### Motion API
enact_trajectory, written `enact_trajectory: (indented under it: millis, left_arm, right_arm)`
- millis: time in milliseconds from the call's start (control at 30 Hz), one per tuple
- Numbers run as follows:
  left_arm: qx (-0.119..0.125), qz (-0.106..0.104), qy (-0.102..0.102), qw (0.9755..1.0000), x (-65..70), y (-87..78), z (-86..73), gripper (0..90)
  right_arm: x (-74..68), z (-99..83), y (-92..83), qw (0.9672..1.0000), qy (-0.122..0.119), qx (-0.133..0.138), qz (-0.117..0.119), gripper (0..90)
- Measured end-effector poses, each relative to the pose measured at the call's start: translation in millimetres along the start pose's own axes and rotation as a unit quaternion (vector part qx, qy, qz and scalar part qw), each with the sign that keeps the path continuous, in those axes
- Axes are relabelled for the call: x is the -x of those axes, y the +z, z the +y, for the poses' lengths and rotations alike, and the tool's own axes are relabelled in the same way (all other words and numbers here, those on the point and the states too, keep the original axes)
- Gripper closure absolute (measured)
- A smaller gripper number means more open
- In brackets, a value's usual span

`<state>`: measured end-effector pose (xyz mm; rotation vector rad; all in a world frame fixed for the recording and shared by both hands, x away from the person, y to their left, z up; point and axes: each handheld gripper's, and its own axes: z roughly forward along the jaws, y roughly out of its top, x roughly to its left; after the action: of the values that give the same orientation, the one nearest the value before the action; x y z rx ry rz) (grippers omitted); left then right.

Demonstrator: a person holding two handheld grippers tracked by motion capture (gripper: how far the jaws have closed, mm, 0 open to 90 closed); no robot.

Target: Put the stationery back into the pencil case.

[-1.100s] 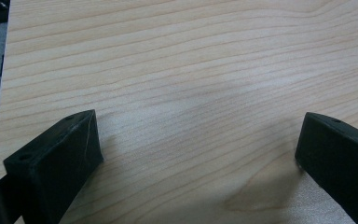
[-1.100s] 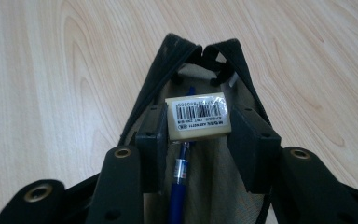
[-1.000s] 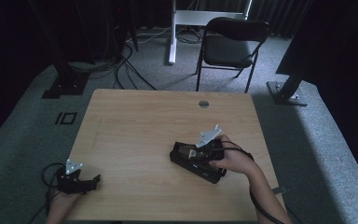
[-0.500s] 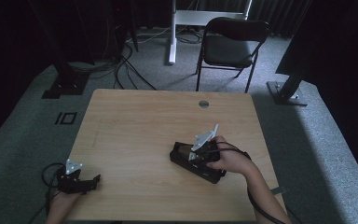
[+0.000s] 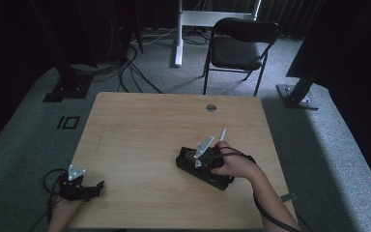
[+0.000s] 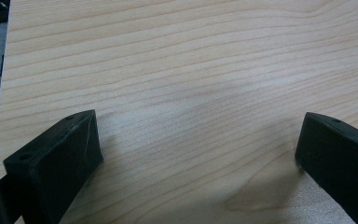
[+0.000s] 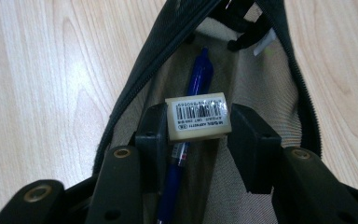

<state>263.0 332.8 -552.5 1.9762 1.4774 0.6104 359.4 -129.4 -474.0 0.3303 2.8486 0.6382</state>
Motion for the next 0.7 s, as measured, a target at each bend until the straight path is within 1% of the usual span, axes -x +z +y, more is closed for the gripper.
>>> enact_trajectory:
  millis: [233,300,367,500,600,700]
  left_arm:
    - [0.0,0.0,0.0,1.0,0.0,0.0,0.0,0.3]
    - [0.0,0.0,0.0,1.0,0.0,0.0,0.0,0.3]
    - [0.0,0.0,0.0,1.0,0.0,0.0,0.0,0.3]
    - [0.0,0.0,0.0,1.0,0.0,0.0,0.0,0.3]
    - [0.0,0.0,0.0,1.0,-0.1,0.0,0.0,0.3]
    - [0.0,0.0,0.0,1.0,0.0,0.0,0.0,0.3]
  right_arm:
    - [0.0,1.8,6.4,0.9998,-0.002,-0.017,0.004,57.7]
    - [-0.7,2.4,8.0,0.9997,-0.007,-0.02,0.009,57.5]
    - [-0.6,2.8,9.2,0.9997,-0.006,-0.02,0.014,57.4]
    - [0.2,2.8,8.8,0.9997,-0.009,-0.019,0.011,56.8]
    - [0.9,2.5,6.8,0.9998,-0.008,-0.013,0.012,53.0]
    - [1.5,2.6,4.2,0.9999,-0.01,-0.009,0.009,52.8]
